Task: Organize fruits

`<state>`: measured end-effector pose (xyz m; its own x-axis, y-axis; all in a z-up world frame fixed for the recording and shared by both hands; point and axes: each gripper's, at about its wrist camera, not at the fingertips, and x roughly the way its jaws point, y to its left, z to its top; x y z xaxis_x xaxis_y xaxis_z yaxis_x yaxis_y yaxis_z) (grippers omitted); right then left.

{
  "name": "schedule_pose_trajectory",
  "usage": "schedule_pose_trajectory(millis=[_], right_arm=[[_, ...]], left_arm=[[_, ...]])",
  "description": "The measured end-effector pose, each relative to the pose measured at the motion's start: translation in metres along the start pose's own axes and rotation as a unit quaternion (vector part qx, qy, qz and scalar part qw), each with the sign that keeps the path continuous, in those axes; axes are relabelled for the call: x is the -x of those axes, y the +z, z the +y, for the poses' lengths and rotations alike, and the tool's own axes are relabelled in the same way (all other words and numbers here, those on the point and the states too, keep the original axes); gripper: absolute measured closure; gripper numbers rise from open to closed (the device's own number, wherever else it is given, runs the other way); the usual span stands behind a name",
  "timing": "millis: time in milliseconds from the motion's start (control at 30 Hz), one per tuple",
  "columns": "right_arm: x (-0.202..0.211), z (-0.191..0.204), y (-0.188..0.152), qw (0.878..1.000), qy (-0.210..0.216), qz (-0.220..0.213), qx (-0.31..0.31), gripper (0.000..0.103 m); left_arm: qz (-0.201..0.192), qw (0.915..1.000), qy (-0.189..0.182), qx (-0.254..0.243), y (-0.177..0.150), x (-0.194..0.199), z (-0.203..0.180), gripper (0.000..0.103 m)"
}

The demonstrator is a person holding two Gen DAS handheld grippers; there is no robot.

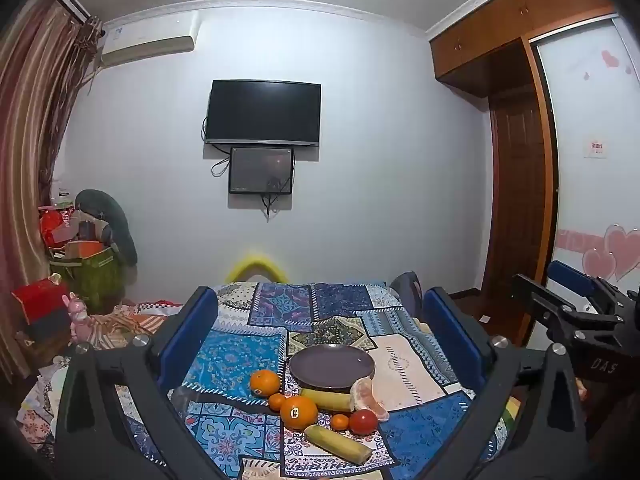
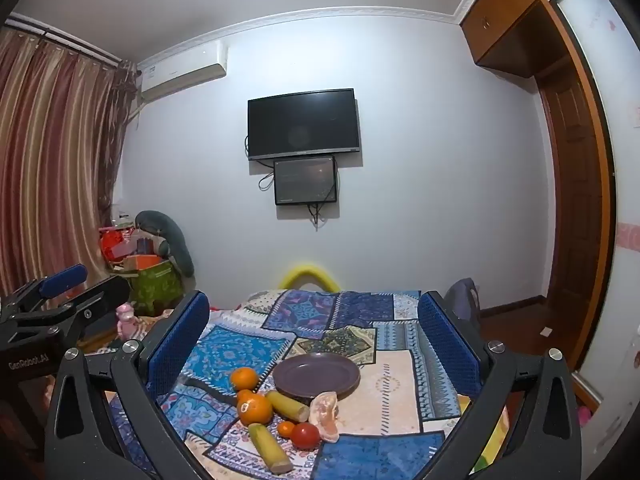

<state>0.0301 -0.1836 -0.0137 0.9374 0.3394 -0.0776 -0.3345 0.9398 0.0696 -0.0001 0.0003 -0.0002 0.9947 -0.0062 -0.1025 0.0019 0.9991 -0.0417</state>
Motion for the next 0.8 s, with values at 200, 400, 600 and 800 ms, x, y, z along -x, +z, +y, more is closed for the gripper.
schedule_pose_trajectory(millis=[200,400,600,800], right_arm=[[0.0009,0.0003,0.0004,1.0,0.002,0.0,0.0,0.0],[0.001,0.0016,0.0009,1.0,0.002,0.002,-0.001,0.0],[-0.0007,0.001,-0.0027,1.0,0.004,0.004,-0.002,0.0],[0.0018,0.0006,-0.0007,1.0,0.003,0.005,0.001,0.0]], left_arm=[[0.0,1.0,-0.002,-0.006,0.0042,0.0008,-0.0019,0.0],[0.002,1.0,-0.001,-0.004,0.0058,0.0025,-0.0039,0.0],[0.003,1.0,0.0,-0.001,0.0027,-0.0001,-0.0003,0.0],[0.004,1.0,0.001,0.001,0.0028,-0.0012,0.001,0.0]])
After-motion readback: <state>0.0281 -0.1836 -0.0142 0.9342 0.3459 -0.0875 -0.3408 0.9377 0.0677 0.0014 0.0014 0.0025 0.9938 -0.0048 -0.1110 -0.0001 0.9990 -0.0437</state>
